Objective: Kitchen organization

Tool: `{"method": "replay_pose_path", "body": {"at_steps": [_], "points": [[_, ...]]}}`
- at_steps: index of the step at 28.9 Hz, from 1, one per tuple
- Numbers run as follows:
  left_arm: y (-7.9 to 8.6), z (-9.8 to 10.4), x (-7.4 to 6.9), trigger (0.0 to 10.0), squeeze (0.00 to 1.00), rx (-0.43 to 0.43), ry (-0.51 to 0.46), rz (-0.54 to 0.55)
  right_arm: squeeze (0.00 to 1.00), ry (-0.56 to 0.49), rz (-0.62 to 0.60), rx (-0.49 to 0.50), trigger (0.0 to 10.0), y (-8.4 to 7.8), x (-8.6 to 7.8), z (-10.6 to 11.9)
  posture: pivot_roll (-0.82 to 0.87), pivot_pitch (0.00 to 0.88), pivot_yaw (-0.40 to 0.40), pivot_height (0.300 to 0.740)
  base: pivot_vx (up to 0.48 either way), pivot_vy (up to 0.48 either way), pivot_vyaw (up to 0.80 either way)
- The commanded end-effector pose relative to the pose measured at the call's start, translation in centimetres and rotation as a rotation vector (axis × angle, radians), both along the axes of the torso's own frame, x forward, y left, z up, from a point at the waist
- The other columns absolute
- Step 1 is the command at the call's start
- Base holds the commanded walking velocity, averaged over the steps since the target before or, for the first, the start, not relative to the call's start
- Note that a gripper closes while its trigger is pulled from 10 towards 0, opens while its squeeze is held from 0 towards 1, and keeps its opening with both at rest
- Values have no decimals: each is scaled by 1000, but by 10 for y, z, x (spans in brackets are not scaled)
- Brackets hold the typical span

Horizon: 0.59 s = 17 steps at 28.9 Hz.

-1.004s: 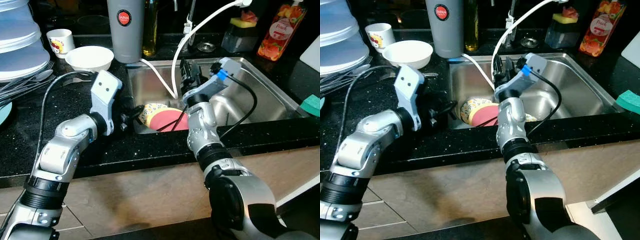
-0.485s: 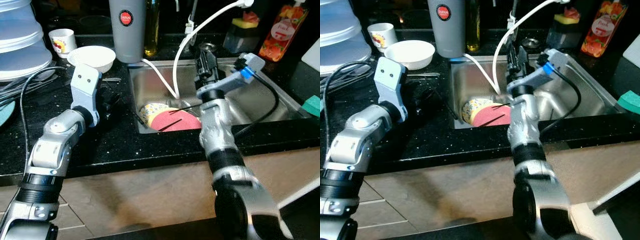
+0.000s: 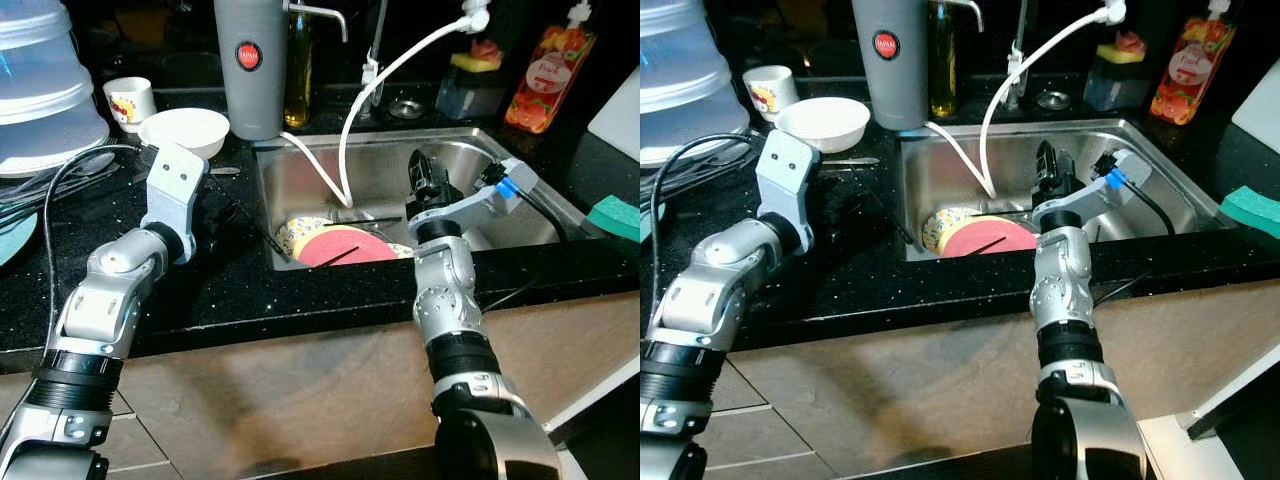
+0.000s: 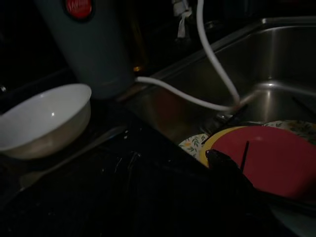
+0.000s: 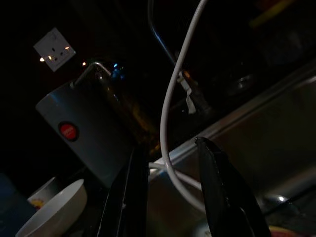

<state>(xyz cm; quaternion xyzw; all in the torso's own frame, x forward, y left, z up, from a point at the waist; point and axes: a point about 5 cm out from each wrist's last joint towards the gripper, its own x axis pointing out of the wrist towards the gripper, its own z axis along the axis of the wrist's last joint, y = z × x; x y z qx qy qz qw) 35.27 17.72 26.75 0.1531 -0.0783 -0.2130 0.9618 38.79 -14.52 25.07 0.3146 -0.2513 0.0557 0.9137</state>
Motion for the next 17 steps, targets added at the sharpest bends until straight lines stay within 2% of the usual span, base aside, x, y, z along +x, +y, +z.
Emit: {"method": "replay_pose_path", "body": {"at_steps": [1, 7, 12, 17], "points": [[-2, -3, 1, 10000, 0, 24, 5, -10, 0, 4, 1, 13, 10000, 0, -1, 0, 87, 42, 13, 740, 0, 0, 0], [-1, -9, 0, 10000, 0, 34, 22, -3, 0, 30, 45, 3, 10000, 7, -3, -3, 80, 50, 1, 740, 0, 0, 0], [2, -12, 0, 10000, 0, 9, 41, 30, 0, 39, 62, -2, 10000, 10, -4, -2, 75, 55, -6, 740, 0, 0, 0], [9, -26, 2, 10000, 0, -39, 146, 103, 0, 40, 91, -38, 10000, 13, -4, 1, 71, 64, -18, 740, 0, 0, 0]]}}
